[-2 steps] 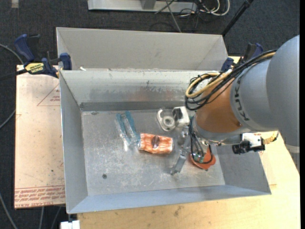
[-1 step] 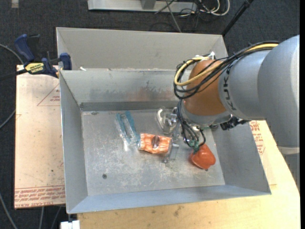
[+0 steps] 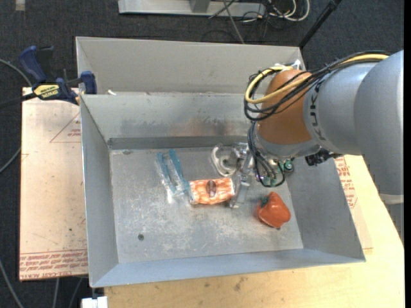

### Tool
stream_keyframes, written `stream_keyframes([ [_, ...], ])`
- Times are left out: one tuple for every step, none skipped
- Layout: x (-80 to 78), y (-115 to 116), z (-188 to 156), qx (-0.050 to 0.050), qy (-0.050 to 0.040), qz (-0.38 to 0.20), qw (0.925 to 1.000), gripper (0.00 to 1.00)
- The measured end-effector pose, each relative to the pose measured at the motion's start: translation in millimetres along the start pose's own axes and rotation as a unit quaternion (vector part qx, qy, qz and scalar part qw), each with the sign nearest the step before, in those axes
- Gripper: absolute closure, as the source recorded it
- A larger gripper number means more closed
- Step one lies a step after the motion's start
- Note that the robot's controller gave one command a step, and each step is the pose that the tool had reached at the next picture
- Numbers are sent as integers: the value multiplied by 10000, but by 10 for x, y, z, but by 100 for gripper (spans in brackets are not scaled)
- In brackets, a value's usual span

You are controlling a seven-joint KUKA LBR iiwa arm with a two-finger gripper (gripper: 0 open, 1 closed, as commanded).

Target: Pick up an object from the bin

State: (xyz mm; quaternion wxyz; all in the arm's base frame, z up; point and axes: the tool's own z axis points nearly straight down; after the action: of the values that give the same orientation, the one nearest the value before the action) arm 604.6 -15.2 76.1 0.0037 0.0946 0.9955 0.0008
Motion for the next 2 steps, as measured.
stream_keyframes([
  [293,339,15,21,10,154,9999,0],
  [109,249,-106,-12,-13,-1937,9811,100],
])
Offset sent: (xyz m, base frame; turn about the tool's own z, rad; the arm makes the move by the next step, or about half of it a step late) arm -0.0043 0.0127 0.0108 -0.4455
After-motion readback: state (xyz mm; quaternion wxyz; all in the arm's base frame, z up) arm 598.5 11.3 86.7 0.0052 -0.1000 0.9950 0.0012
